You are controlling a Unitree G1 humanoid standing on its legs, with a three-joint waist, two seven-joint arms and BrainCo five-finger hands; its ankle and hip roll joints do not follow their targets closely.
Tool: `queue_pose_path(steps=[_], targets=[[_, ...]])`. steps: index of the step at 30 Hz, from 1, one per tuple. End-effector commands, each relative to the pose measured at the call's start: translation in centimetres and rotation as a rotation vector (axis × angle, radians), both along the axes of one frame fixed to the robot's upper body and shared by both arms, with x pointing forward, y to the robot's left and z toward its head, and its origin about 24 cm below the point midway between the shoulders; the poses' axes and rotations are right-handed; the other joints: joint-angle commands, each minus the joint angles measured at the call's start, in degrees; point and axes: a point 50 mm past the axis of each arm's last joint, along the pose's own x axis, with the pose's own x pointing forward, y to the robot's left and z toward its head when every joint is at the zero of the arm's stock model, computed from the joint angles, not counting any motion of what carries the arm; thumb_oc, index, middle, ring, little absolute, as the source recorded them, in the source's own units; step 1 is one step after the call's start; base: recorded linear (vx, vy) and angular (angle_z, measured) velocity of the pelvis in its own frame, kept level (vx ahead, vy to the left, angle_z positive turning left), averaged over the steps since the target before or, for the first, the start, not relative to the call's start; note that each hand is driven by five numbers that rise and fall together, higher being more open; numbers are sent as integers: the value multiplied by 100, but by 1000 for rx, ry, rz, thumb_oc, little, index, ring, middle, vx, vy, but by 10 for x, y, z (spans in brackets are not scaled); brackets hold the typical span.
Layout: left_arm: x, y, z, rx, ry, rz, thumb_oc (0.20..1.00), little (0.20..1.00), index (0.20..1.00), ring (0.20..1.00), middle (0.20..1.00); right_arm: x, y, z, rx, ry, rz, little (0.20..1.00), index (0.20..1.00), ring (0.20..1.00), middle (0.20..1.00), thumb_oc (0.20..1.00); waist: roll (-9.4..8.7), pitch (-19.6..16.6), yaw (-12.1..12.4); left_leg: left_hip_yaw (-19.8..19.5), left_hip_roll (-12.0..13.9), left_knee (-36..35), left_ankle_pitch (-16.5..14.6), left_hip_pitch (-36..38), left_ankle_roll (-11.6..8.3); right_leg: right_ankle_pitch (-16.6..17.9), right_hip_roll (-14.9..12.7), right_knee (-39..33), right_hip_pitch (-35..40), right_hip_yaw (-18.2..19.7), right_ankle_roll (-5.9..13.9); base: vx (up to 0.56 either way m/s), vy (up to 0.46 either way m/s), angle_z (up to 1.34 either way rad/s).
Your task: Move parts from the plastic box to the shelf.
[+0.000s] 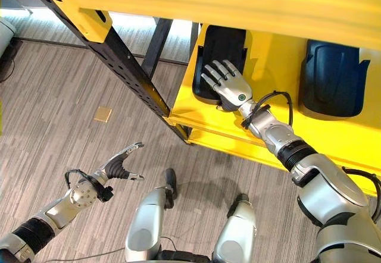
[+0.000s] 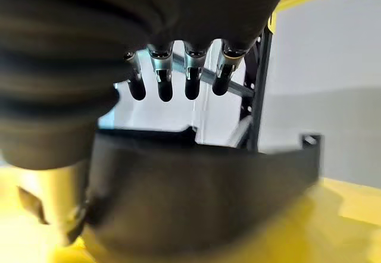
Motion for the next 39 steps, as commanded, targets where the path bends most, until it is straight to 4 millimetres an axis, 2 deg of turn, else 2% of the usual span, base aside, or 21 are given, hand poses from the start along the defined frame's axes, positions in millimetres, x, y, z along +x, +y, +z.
queue_pose_path(steps=[1, 4, 9, 15, 16, 17, 20, 21, 27, 28, 32, 33, 34, 39], targets=[[-1, -5, 8, -41, -47, -7, 1000, 1000, 1000, 1000, 1000, -1, 0, 32, 132, -57, 36, 1000, 1000, 1000, 1000, 1000, -86, 35, 69, 325, 329, 285, -547, 495, -27, 255, -109, 220, -6, -61, 71, 0, 0, 0], [-1, -5, 9, -44, -51, -6, 1000, 1000, 1000, 1000, 1000, -3, 9, 29, 141, -12, 69, 1000, 1000, 1000, 1000, 1000, -91, 33, 50, 342, 323, 261, -541, 521, -30, 262, -96, 181, 15, -50, 67, 0, 0, 0], [-2, -6, 9, -56, -53, 5, 1000, 1000, 1000, 1000, 1000, -11, 25, 25, 249, 88, 150, 1000, 1000, 1000, 1000, 1000, -100, 37, 0, 371, 313, 242, -550, 569, -19, 254, -87, 165, 41, -26, 58, 0, 0, 0], [-2, -11, 7, -100, -76, 55, 1000, 1000, 1000, 1000, 1000, -36, 59, 33, 590, 163, 336, 1000, 1000, 1000, 1000, 1000, -112, 78, -170, 458, 268, 139, -531, 651, -18, 290, -36, 52, 59, 62, 64, -18, 63, -7], [-2, -12, 6, -103, -78, 59, 1000, 1000, 1000, 1000, 1000, -39, 61, 34, 613, 164, 345, 1000, 1000, 1000, 1000, 1000, -112, 79, -183, 465, 266, 127, -528, 661, -20, 291, -33, 40, 67, 64, 63, -15, 83, -14], [-3, -13, 5, -112, -80, 77, 1000, 1000, 1000, 1000, 1000, -47, 63, 38, 717, 155, 381, 1000, 1000, 1000, 1000, 1000, -118, 83, -246, 495, 261, 86, -527, 705, -21, 297, -16, -12, 104, 85, 62, -5, 63, -3], [-4, -11, 2, -126, -80, 103, 1000, 1000, 1000, 1000, 1000, -60, 61, 46, 839, 121, 427, 1000, 1000, 1000, 1000, 1000, -140, 89, -344, 547, 271, 48, -518, 746, -23, 316, 4, -53, 117, 120, 68, -8, 60, -9], [-6, -11, 0, -137, -81, 122, 1000, 1000, 1000, 1000, 1000, -72, 55, 52, 965, 62, 455, 1000, 1000, 1000, 1000, 1000, -164, 88, -439, 597, 284, 0, -506, 785, -29, 336, 26, -108, 134, 155, 79, -12, 63, -19], [-13, -12, -7, -174, -83, 173, 1000, 1000, 1000, 1000, 1000, -102, 31, 57, 1172, -109, 466, 1000, 1000, 1000, 1000, 1000, -200, 26, -715, 755, 318, -145, -511, 951, -34, 402, 76, -348, 238, 262, 108, 5, 59, -20], [-17, -13, -12, -189, -77, 193, 1000, 1000, 1000, 1000, 1000, -110, 22, 50, 1206, -110, 442, 1000, 1000, 1000, 1000, 1000, -195, -40, -820, 803, 327, -179, -521, 1024, -28, 414, 95, -435, 300, 316, 111, 35, 53, -35], [-21, -12, -16, -205, -68, 209, 1000, 1000, 1000, 1000, 1000, -107, 12, 36, 1249, -13, 376, 1000, 1000, 1000, 1000, 1000, -188, -106, -917, 847, 333, -220, -524, 1107, -16, 423, 120, -516, 362, 381, 96, 27, 39, -18], [-22, -12, -17, -207, -65, 209, 1000, 1000, 1000, 1000, 1000, -105, 10, 29, 1277, 35, 359, 1000, 1000, 1000, 1000, 1000, -192, -127, -930, 860, 337, -242, -519, 1134, -16, 429, 123, -556, 395, 381, 91, 29, 5, -14], [-26, -10, -20, -209, -56, 209, 1000, 1000, 1000, 1000, 1000, -102, 6, 14, 1312, 128, 320, 1000, 1000, 1000, 1000, 1000, -211, -180, -953, 872, 355, -278, -504, 1165, -26, 439, 122, -620, 447, 376, 87, 34, 0, -12], [-30, -7, -21, -225, -41, 211, 1000, 1000, 1000, 1000, 1000, -99, 5, -10, 1319, 299, 281, 1000, 1000, 1000, 1000, 1000, -257, -275, -958, 913, 375, -479, -410, 1310, -38, 539, 112, -836, 567, 334, 117, 23, -9, -6]])
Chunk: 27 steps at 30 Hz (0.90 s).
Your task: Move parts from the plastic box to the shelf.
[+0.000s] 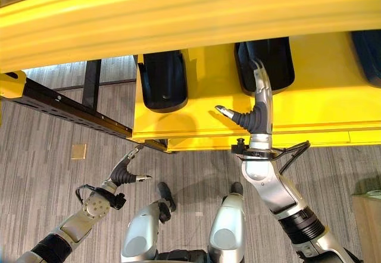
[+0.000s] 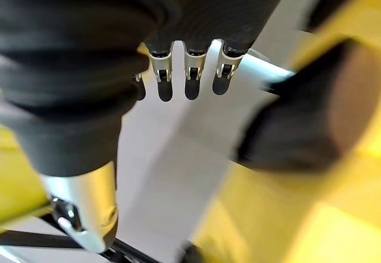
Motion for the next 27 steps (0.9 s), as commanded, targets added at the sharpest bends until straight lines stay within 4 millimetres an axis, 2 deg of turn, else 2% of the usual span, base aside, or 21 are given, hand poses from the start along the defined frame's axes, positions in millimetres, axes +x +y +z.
queue_pose_path(steps=[1, 3, 4, 8, 11, 12, 13, 14, 17, 22, 27], targets=[[-6, 11, 5, -6, -40, 9, 1000, 1000, 1000, 1000, 1000, -3, 19, 15, 72, -52, 168, 1000, 1000, 1000, 1000, 1000, -191, -420, 129, 114, 265, 130, -336, 329, 20, 195, -188, 21, 134, -278, 22, 3, -19, -5], [-6, 11, 5, -5, -38, 7, 1000, 1000, 1000, 1000, 1000, 0, 20, 7, 125, 45, 224, 1000, 1000, 1000, 1000, 1000, -212, -447, 146, 115, 279, 78, -310, 357, 1, 210, -184, -22, 158, -315, 25, -10, -29, -7], [-6, 12, 6, 1, -35, 7, 1000, 1000, 1000, 1000, 1000, 4, 23, -5, 177, 136, 262, 1000, 1000, 1000, 1000, 1000, -243, -462, 172, 95, 289, 103, -318, 354, -4, 183, -163, 12, 168, -336, 3, -15, -48, -6], [-7, 10, 5, 12, -38, -12, 1000, 1000, 1000, 1000, 1000, 8, 33, -21, 186, 236, 323, 1000, 1000, 1000, 1000, 1000, -293, -505, 246, 34, 294, 142, -320, 349, 9, 149, -123, 47, 215, -365, -26, 13, -43, 1], [-2, 4, 16, 70, -115, -83, 1000, 1000, 1000, 1000, 1000, 11, 42, -27, 170, 278, 350, 1000, 1000, 1000, 1000, 1000, -322, -520, 306, -9, 290, 104, -275, 341, -7, 165, -102, 36, 230, -400, -15, 8, -37, 10], [2, -3, 29, 108, -180, -143, 1000, 1000, 1000, 1000, 1000, 10, 42, -29, 147, 283, 344, 1000, 1000, 1000, 1000, 1000, -331, -522, 306, -22, 286, 76, -256, 338, -12, 174, -86, 23, 230, -409, 4, -6, -30, 8], [2, -4, 31, 114, -186, -150, 1000, 1000, 1000, 1000, 1000, 10, 42, -30, 146, 285, 344, 1000, 1000, 1000, 1000, 1000, -332, -521, 305, -22, 286, 75, -254, 336, -12, 176, -83, 21, 231, -408, 4, -6, -34, -1], [5, -9, 41, 140, -222, -195, 1000, 1000, 1000, 1000, 1000, 10, 42, -32, 138, 299, 344, 1000, 1000, 1000, 1000, 1000, -341, -519, 293, -22, 288, 76, -247, 336, -17, 180, -72, 23, 232, -402, 7, 0, -33, -1], [9, -16, 51, 152, -250, -250, 1000, 1000, 1000, 1000, 1000, 9, 42, -36, 113, 316, 349, 1000, 1000, 1000, 1000, 1000, -356, -521, 266, -27, 301, 85, -244, 326, -15, 179, -45, 5, 248, -398, 13, 1, -13, 0], [14, -17, 54, 116, -230, -225, 1000, 1000, 1000, 1000, 1000, 8, 43, -44, 11, 372, 377, 1000, 1000, 1000, 1000, 1000, -387, -535, 226, -42, 337, 139, -257, 308, -31, 157, -15, 28, 252, -365, 10, 11, -11, -1], [15, -2, 53, 94, -236, -141, 1000, 1000, 1000, 1000, 1000, 7, 39, -55, -169, 455, 401, 1000, 1000, 1000, 1000, 1000, -446, -508, 293, -92, 379, 224, -272, 236, -56, 138, 3, 68, 227, -378, 3, 2, -44, -3]])
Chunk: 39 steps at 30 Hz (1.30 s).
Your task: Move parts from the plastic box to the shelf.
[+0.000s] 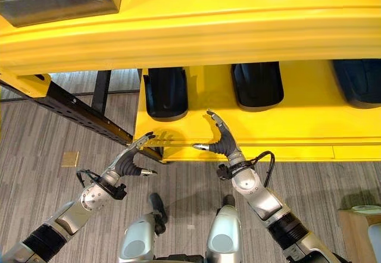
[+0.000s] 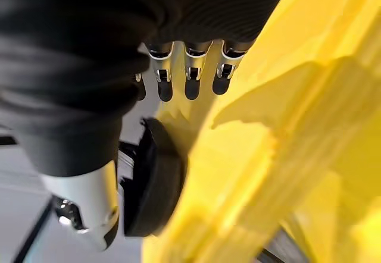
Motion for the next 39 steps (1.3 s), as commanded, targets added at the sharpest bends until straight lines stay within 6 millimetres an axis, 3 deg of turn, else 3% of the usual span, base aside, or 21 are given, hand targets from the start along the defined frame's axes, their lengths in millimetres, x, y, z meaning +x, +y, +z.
queue_pose_path(steps=[1, 9, 16, 18, 29, 39], targets=[[0, 15, 13, -44, -62, 49, 1000, 1000, 1000, 1000, 1000, 1, 9, 13, -87, -56, 91, 1000, 1000, 1000, 1000, 1000, -177, -37, 128, -83, 242, 560, -474, 43, 18, 62, -223, 255, 75, -297, 59, -7, -57, -2], [-2, 37, 36, -158, -220, 162, 1000, 1000, 1000, 1000, 1000, 3, 5, 11, -309, -68, 189, 1000, 1000, 1000, 1000, 1000, -264, 28, 436, -246, 255, 683, -489, -88, -9, 29, -232, 340, 83, -443, 57, -4, -71, 11], [-6, 37, 69, -288, -397, 118, 1000, 1000, 1000, 1000, 1000, 8, 7, 1, -408, -81, 208, 1000, 1000, 1000, 1000, 1000, -359, 94, 785, -401, 238, 786, -509, -221, -39, -12, -238, 367, 141, -633, 39, 3, -94, 18], [-7, 39, 64, -257, -350, 117, 1000, 1000, 1000, 1000, 1000, 13, 12, 1, -444, -111, 216, 1000, 1000, 1000, 1000, 1000, -370, 124, 904, -444, 241, 844, -511, -283, -62, -42, -244, 414, 151, -702, 29, 14, -72, 16], [-6, 44, 53, -254, -290, 145, 1000, 1000, 1000, 1000, 1000, 21, 28, 7, -573, -172, 314, 1000, 1000, 1000, 1000, 1000, -265, 150, 1050, -519, 203, 900, -542, -365, -55, -124, -306, 598, 80, -773, 6, 9, 5, 6], [0, 41, 54, -253, -273, 143, 1000, 1000, 1000, 1000, 1000, 21, 61, 15, -616, -215, 457, 1000, 1000, 1000, 1000, 1000, -207, 168, 1176, -551, 162, 880, -536, -385, -64, -150, -382, 700, 31, -864, 12, 1, 4, 4]])
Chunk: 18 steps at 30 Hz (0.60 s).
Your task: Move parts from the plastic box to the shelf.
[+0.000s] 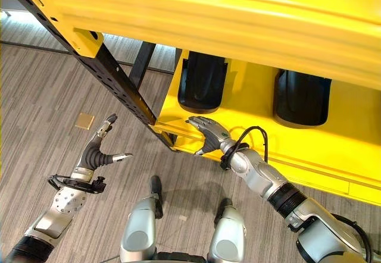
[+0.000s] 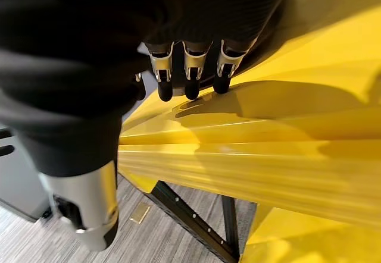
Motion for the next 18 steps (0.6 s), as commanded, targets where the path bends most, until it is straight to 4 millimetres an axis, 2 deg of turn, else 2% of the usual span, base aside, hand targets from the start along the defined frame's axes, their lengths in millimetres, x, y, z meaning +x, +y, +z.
queue_pose_path(steps=[1, 8, 13, 18], targets=[[4, -4, 18, 11, -69, -51, 1000, 1000, 1000, 1000, 1000, -12, 43, -2, 35, 25, 184, 1000, 1000, 1000, 1000, 1000, -209, -44, 229, 192, 156, 607, -655, 203, 56, 312, -256, -5, 196, -213, 195, 0, 0, 0], [5, -8, 15, 13, -59, -64, 1000, 1000, 1000, 1000, 1000, -10, 54, -1, 16, -10, 188, 1000, 1000, 1000, 1000, 1000, -167, -53, 267, 184, 147, 590, -661, 221, 59, 305, -295, 43, 173, -244, 190, 0, 0, 2], [5, -9, 12, 13, -47, -66, 1000, 1000, 1000, 1000, 1000, -3, 51, -3, -21, -56, 130, 1000, 1000, 1000, 1000, 1000, -138, -68, 271, 180, 145, 614, -669, 199, 61, 301, -312, 71, 154, -252, 187, 1, 2, 2], [5, -11, 10, 15, -26, -83, 1000, 1000, 1000, 1000, 1000, 11, 37, -1, -65, -102, 30, 1000, 1000, 1000, 1000, 1000, -105, -121, 280, 178, 139, 621, -684, 225, 83, 303, -326, 88, 161, -249, 166, 3, 0, 1]])
